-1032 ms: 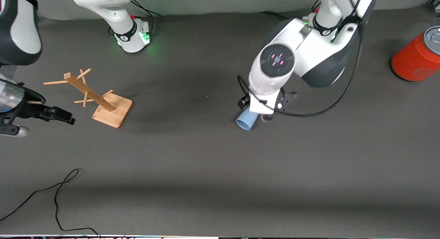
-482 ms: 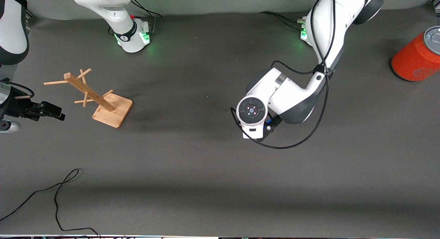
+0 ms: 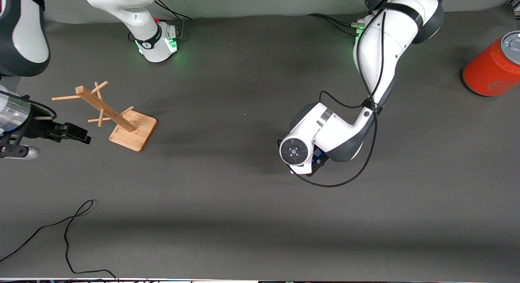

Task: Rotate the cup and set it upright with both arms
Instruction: 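Lower the left gripper onto the lying cup and grasp its rim, then rotate the held cup upright with the left gripper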

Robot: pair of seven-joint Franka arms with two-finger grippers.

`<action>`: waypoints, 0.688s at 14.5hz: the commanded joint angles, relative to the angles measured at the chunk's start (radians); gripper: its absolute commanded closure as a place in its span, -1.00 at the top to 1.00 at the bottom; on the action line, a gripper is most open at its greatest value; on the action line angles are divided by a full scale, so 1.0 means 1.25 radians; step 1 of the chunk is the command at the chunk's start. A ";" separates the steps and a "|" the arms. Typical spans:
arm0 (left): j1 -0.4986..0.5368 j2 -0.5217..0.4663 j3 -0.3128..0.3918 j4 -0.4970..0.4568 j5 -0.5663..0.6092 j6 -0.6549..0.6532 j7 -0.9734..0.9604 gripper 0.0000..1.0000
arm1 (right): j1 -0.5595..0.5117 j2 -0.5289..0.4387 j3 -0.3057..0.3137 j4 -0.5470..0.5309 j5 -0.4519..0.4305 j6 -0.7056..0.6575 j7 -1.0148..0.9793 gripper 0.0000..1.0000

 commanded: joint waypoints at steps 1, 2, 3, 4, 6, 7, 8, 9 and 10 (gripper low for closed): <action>-0.017 0.025 0.020 0.035 0.010 0.012 -0.001 1.00 | 0.025 -0.008 -0.003 -0.009 0.014 -0.005 0.056 1.00; -0.017 0.030 0.024 0.035 0.010 0.015 -0.006 1.00 | 0.041 -0.006 -0.008 -0.012 0.014 -0.004 0.060 1.00; -0.019 0.035 0.030 0.034 0.010 0.017 -0.022 1.00 | 0.041 -0.006 -0.008 -0.014 0.014 -0.002 0.060 1.00; -0.021 0.042 0.030 0.035 0.011 0.018 -0.030 1.00 | 0.041 -0.009 -0.010 -0.014 0.014 -0.002 0.060 1.00; -0.021 0.048 0.030 0.034 0.011 0.016 -0.032 1.00 | 0.041 -0.024 -0.012 -0.014 0.014 -0.010 0.055 1.00; -0.021 0.047 0.030 0.034 0.012 0.012 -0.033 1.00 | 0.043 -0.031 -0.012 -0.012 0.014 -0.028 0.056 1.00; -0.021 0.045 0.030 0.034 0.011 0.006 -0.033 1.00 | 0.043 -0.035 -0.013 -0.012 0.009 -0.032 0.053 1.00; -0.021 0.042 0.030 0.034 0.011 0.001 -0.034 0.74 | 0.041 -0.040 -0.013 -0.013 0.009 -0.034 0.053 1.00; -0.021 0.039 0.030 0.034 0.010 -0.005 -0.035 0.24 | 0.043 -0.043 -0.013 -0.013 0.009 -0.039 0.054 1.00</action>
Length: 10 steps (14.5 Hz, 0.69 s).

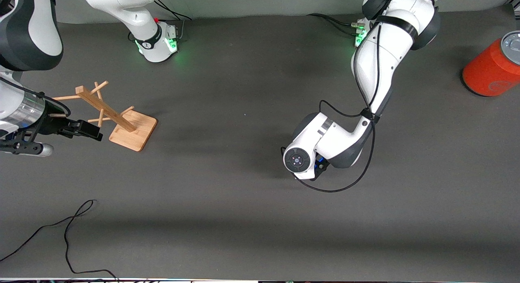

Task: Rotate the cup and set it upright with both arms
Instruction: 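Rotate the held cup upright with the left gripper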

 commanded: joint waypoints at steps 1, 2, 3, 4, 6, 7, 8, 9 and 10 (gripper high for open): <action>-0.019 0.003 0.012 0.033 0.006 -0.039 -0.019 -0.08 | 0.008 -0.026 -0.008 -0.010 0.008 -0.027 0.008 1.00; -0.019 0.003 0.010 0.034 0.006 -0.041 -0.019 -0.29 | 0.008 -0.034 -0.008 -0.010 0.008 -0.032 0.005 1.00; -0.019 0.003 0.010 0.034 0.006 -0.044 -0.019 -0.33 | 0.006 -0.038 -0.008 -0.011 0.008 -0.032 0.002 1.00; -0.019 0.003 0.010 0.034 0.006 -0.045 -0.017 -0.33 | 0.006 -0.038 -0.008 -0.010 0.008 -0.032 0.002 1.00; -0.019 0.003 0.010 0.034 0.006 -0.045 -0.019 -0.63 | 0.008 -0.032 -0.007 -0.010 0.007 -0.029 0.005 1.00; -0.019 0.001 0.010 0.034 0.006 -0.046 -0.019 -0.93 | 0.010 -0.030 -0.006 -0.010 0.005 -0.027 0.005 1.00; -0.019 0.000 0.010 0.034 0.006 -0.047 -0.019 -1.00 | 0.010 -0.030 -0.006 -0.008 0.005 -0.026 0.006 1.00; -0.019 -0.003 0.010 0.034 0.007 -0.049 -0.017 -1.00 | 0.010 -0.032 -0.005 -0.008 0.005 -0.029 0.006 1.00; -0.019 -0.007 0.008 0.039 0.009 -0.057 -0.016 -1.00 | 0.010 -0.037 -0.003 -0.007 0.005 -0.031 0.006 1.00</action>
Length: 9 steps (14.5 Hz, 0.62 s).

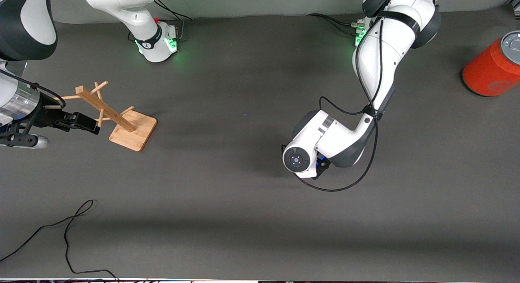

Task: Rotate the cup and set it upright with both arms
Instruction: 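Rotate the held cup upright with the left gripper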

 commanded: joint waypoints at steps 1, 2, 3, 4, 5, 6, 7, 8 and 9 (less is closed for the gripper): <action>-0.015 -0.005 0.005 0.013 0.009 0.002 -0.003 -1.00 | 0.009 -0.020 -0.001 -0.006 0.005 -0.006 0.007 1.00; -0.014 -0.019 0.002 0.014 0.007 0.000 0.002 -1.00 | 0.009 -0.022 0.001 -0.005 0.005 -0.008 0.010 1.00; -0.014 -0.036 -0.003 0.014 0.007 -0.001 0.007 -1.00 | 0.010 -0.021 0.001 -0.006 0.005 -0.012 0.011 1.00; -0.010 -0.060 -0.014 0.013 0.006 -0.007 0.026 -1.00 | 0.010 -0.020 0.001 -0.008 0.004 -0.012 0.012 1.00; -0.004 -0.102 -0.030 0.010 0.006 -0.017 0.049 -1.00 | 0.010 -0.020 0.001 -0.008 0.002 -0.011 0.012 1.00; 0.000 -0.134 -0.047 0.006 0.005 -0.019 0.071 -1.00 | 0.010 -0.020 0.001 -0.006 0.002 -0.011 0.011 1.00; 0.000 -0.172 -0.054 0.000 0.004 -0.018 0.087 -1.00 | 0.010 -0.020 0.001 -0.006 0.002 -0.011 0.011 1.00; 0.001 -0.215 -0.056 -0.034 -0.005 -0.004 0.100 -1.00 | 0.010 -0.021 0.001 -0.005 0.000 -0.011 0.010 1.00; 0.013 -0.270 -0.056 -0.089 -0.023 0.024 0.127 -1.00 | 0.010 -0.021 0.001 -0.004 0.000 -0.011 0.010 1.00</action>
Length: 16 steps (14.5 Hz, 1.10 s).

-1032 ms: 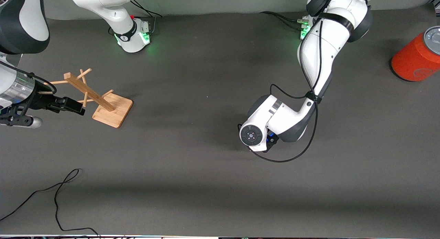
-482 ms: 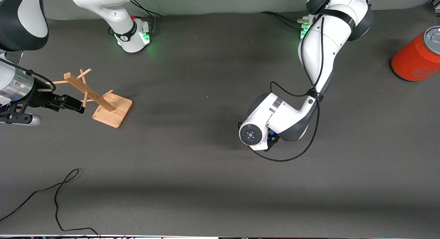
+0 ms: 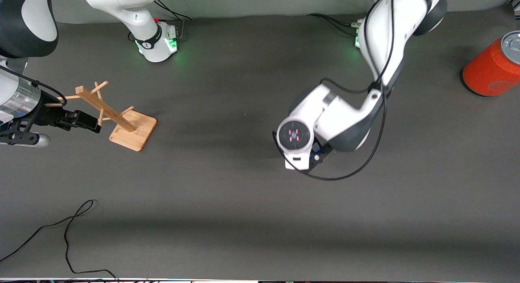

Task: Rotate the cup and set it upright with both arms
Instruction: 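Rotate the held cup upright with the left gripper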

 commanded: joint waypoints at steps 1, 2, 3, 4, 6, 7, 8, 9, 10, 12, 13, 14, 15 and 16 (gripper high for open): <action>0.029 -0.185 0.003 -0.177 -0.047 0.076 0.085 -1.00 | 0.005 -0.015 -0.003 -0.005 0.000 -0.005 0.008 1.00; 0.043 -0.253 0.004 -0.257 -0.075 0.132 0.117 -1.00 | 0.005 -0.014 -0.003 -0.005 0.000 0.000 0.008 1.00; 0.057 -0.318 0.004 -0.340 -0.090 0.194 0.137 -1.00 | 0.005 -0.010 -0.004 -0.006 0.000 0.006 0.008 1.00; 0.062 -0.377 0.004 -0.427 -0.098 0.261 0.151 -1.00 | 0.005 -0.005 -0.004 -0.007 0.000 0.012 0.008 1.00; 0.062 -0.451 0.004 -0.568 -0.126 0.380 0.188 -1.00 | 0.007 -0.007 -0.004 -0.010 -0.014 0.011 0.005 1.00; 0.061 -0.461 0.004 -0.618 -0.142 0.428 0.213 -1.00 | 0.007 -0.008 -0.002 -0.010 -0.035 0.007 0.003 1.00; 0.057 -0.456 0.004 -0.651 -0.155 0.462 0.241 -1.00 | 0.007 -0.008 -0.002 -0.010 -0.038 0.007 0.005 1.00; 0.057 -0.443 0.004 -0.676 -0.182 0.499 0.264 -1.00 | 0.008 -0.005 -0.002 -0.010 -0.038 0.011 0.005 1.00; 0.053 -0.418 0.006 -0.693 -0.217 0.529 0.295 -1.00 | 0.018 -0.004 -0.002 -0.010 -0.039 0.014 0.005 1.00; 0.055 -0.361 0.006 -0.689 -0.253 0.545 0.333 -1.00 | 0.026 -0.003 -0.004 -0.011 -0.040 0.014 0.008 1.00; 0.053 -0.329 0.006 -0.689 -0.253 0.575 0.340 -1.00 | 0.028 -0.003 -0.004 -0.012 -0.040 0.012 0.008 1.00; 0.049 -0.302 0.007 -0.689 -0.253 0.622 0.341 -1.00 | 0.028 -0.008 -0.004 -0.021 -0.040 0.011 0.008 1.00; 0.045 -0.269 0.007 -0.688 -0.251 0.666 0.342 -1.00 | 0.028 -0.014 -0.005 -0.033 -0.040 0.011 0.008 1.00; 0.045 -0.240 0.007 -0.687 -0.246 0.697 0.342 -1.00 | 0.028 -0.016 -0.008 -0.039 -0.040 0.011 0.007 1.00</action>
